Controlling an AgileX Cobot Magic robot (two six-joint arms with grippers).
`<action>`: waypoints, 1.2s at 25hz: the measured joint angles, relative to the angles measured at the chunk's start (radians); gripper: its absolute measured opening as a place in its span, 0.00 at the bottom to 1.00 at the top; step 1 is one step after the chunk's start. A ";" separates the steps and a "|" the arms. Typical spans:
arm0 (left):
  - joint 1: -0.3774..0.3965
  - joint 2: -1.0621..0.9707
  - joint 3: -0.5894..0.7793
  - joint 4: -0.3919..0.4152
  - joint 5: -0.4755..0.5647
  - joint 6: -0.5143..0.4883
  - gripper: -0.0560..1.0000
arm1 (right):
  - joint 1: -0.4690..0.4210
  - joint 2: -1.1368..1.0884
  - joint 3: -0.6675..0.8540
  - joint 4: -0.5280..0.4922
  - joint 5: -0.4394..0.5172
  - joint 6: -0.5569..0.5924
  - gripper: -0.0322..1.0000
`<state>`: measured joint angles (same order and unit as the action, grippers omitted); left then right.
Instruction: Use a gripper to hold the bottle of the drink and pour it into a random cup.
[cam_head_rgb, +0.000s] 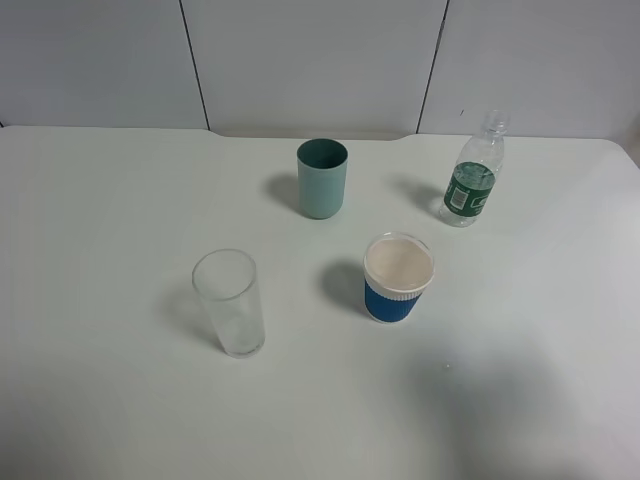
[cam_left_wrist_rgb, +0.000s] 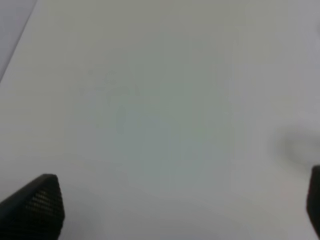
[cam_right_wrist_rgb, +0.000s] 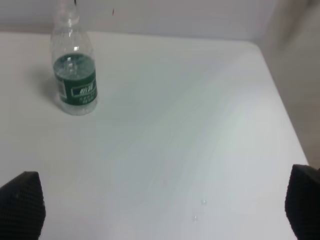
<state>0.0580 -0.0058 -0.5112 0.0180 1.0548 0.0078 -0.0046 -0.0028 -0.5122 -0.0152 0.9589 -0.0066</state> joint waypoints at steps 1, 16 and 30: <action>0.000 0.000 0.000 0.001 0.000 0.000 0.98 | 0.000 0.000 0.001 0.000 0.000 0.000 0.96; 0.000 0.000 0.000 0.001 0.000 0.000 0.98 | 0.000 0.000 0.026 0.092 0.098 -0.002 0.96; 0.000 0.000 0.000 0.001 0.000 0.000 0.98 | 0.000 0.000 0.026 0.092 0.098 -0.002 0.96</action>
<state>0.0580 -0.0058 -0.5112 0.0189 1.0548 0.0078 -0.0046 -0.0028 -0.4859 0.0766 1.0564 -0.0088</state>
